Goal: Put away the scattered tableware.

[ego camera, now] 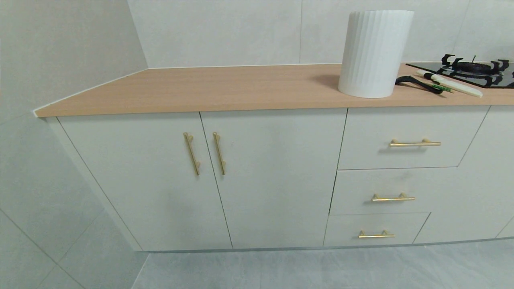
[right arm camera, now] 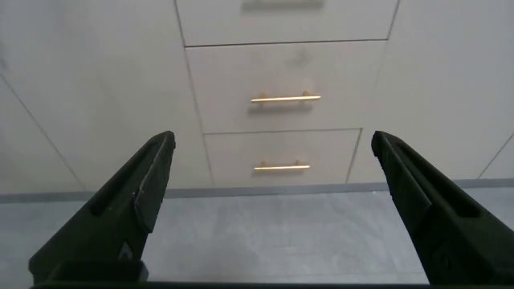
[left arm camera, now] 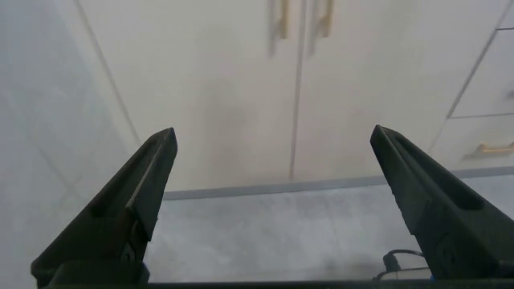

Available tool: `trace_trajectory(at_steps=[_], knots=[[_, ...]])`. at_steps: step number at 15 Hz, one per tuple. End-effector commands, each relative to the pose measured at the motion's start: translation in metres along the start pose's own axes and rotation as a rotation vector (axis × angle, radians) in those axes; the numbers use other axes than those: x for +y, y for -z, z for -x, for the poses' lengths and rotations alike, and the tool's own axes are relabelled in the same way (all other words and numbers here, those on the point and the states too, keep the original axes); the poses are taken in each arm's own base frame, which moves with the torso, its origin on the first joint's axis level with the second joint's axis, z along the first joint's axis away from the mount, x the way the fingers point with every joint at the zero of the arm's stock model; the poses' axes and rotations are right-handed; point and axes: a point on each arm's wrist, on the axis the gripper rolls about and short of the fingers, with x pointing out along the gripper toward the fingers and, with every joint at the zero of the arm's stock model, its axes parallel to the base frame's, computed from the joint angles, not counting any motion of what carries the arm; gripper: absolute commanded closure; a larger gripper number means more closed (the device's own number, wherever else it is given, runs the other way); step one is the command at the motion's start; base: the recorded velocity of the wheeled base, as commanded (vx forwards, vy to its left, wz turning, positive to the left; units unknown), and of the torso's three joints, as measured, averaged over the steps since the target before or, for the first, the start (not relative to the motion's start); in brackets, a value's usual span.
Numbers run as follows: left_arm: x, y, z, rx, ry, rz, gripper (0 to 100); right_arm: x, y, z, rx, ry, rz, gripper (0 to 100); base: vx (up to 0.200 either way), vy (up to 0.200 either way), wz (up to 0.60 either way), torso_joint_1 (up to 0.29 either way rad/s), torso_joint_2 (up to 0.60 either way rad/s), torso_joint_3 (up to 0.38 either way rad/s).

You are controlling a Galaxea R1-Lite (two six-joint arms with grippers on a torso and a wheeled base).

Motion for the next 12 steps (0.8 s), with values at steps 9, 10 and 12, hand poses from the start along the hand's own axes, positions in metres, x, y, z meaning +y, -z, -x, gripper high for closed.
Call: trace_trajectory(at_steps=[9,10,12], knots=[[0.0000,-0.0001,-0.0001,0.002,0.000,0.000,0,0.0000,0.0000,-0.0003,0.004,0.000,-0.001,0,0.000,-0.200,0.00,0.001,0.00,0.002],[0.0000,-0.0001,-0.0001,0.002,0.000,0.000,0,0.0000,-0.0001,-0.0001,0.001,0.000,-0.001,0,0.000,-0.200,0.00,-0.002,0.00,0.002],[0.0000,-0.0001,-0.0001,0.002,0.000,0.000,0,0.0000,-0.0001,-0.0001,0.001,0.000,-0.001,0,0.000,0.000,0.00,0.000,0.00,0.000]])
